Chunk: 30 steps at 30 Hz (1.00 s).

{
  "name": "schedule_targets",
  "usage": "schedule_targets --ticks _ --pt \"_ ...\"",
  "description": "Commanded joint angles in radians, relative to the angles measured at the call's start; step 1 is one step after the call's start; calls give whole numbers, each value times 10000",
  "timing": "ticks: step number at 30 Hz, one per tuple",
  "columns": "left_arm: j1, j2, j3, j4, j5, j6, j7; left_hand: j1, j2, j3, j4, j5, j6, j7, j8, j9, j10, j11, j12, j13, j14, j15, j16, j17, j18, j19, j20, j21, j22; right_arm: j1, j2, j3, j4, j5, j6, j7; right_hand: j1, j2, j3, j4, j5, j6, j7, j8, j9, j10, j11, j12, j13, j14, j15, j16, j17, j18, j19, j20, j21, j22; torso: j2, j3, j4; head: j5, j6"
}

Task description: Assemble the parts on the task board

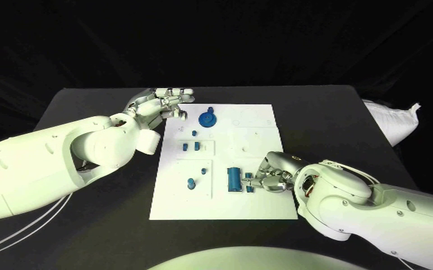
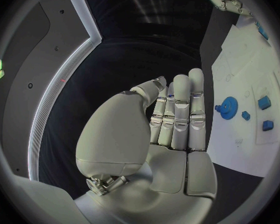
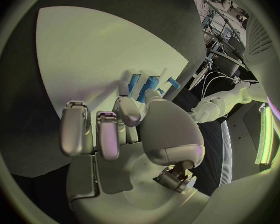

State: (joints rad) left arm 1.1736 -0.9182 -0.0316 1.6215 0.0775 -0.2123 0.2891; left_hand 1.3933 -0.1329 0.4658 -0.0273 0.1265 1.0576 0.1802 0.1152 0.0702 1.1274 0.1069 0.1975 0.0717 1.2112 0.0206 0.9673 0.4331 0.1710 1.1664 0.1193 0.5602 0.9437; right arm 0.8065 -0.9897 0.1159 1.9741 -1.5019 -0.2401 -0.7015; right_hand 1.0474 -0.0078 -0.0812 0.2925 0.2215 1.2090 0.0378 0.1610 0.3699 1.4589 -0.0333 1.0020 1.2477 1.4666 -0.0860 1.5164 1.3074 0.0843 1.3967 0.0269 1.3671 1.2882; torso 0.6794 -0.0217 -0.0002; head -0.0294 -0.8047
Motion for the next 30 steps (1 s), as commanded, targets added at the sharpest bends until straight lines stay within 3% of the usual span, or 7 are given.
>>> schedule_targets --ticks 1,6,11,16,21,27,30 --pt "4 5 5 14 -44 202 22 -3 95 -11 -68 31 -79 1 68 -13 -90 -12 49 -13 -18 -46 51 -9 114 44 -49 -40 -12 -14 -76 -1 66 -363 3 -586 -87 11 -82 2 -51 38 25 20 14 111 11 13 14 855 -48 48 1678 -168 9 -31 47 15 -4 7 -2 6 -1" --pt "3 5 4 7 -44 209 23 -3 95 -11 -68 31 -79 1 68 -13 -90 -12 49 -13 -18 -46 51 -9 114 44 -49 -40 -12 -14 -176 0 118 -415 7 -542 -54 30 -109 -13 -42 34 25 19 20 110 11 10 17 855 -48 47 1677 -169 13 -31 51 22 -6 8 -3 -10 12" --pt "2 5 3 1 -45 212 24 -3 95 -11 -68 31 -79 1 68 -13 -90 -12 49 -13 -18 -46 51 -9 114 44 -49 -40 -12 -14 -246 0 118 -420 -83 -436 774 137 -181 -106 111 -25 33 -7 64 84 18 -64 17 850 -37 32 1656 -164 -2 -32 33 14 0 3 -3 -13 14" --pt "-3 7 1 -18 -46 214 37 -3 95 -11 -68 31 -79 1 68 -13 -90 -12 49 -13 -18 -46 51 -9 114 44 -49 -40 -12 -12 -342 0 74 29 -1034 269 1504 111 -261 -184 463 -534 228 -323 -28 -218 164 -980 -448 785 62 -139 1358 -105 -200 36 -193 -268 -29 -8 -8 -27 34" --pt "-23 26 0 -93 -45 194 92 -17 96 -22 -67 29 -85 4 71 -13 -98 -9 57 -15 -21 -43 52 -15 113 44 -47 -45 -14 145 -453 3 -234 2243 -2465 2185 2468 41 -240 -406 909 -1138 493 -723 -210 -681 375 -2250 -1165 694 233 -391 952 -2 -511 186 -570 -728 -96 -24 -20 -60 75" --pt "-118 106 1 -313 90 -31 238 -211 58 -173 15 1 -113 9 96 -15 -139 0 106 -21 -192 6 -23 -77 100 -74 -11 -157 -68 540 -414 3 -1082 6032 -3102 5376 3607 157 -77 -833 633 -1515 688 -945 -400 -1462 534 -4424 -2502 350 362 -1312 -413 308 -1391 317 -1698 -2097 -282 -75 -29 -79 133" --pt "-183 204 2 -512 255 -219 359 -332 7 -392 65 -51 -177 6 118 -20 -172 2 181 -24 -754 68 -422 -290 99 -514 49 -522 -254 759 -280 2 -1689 7923 -3116 6930 4222 262 111 -1052 294 -1708 804 -971 -510 -2312 650 -6112 -3698 -664 461 -3734 -3459 860 -3220 409 -4115 -4847 -440 -112 -34 -123 201"
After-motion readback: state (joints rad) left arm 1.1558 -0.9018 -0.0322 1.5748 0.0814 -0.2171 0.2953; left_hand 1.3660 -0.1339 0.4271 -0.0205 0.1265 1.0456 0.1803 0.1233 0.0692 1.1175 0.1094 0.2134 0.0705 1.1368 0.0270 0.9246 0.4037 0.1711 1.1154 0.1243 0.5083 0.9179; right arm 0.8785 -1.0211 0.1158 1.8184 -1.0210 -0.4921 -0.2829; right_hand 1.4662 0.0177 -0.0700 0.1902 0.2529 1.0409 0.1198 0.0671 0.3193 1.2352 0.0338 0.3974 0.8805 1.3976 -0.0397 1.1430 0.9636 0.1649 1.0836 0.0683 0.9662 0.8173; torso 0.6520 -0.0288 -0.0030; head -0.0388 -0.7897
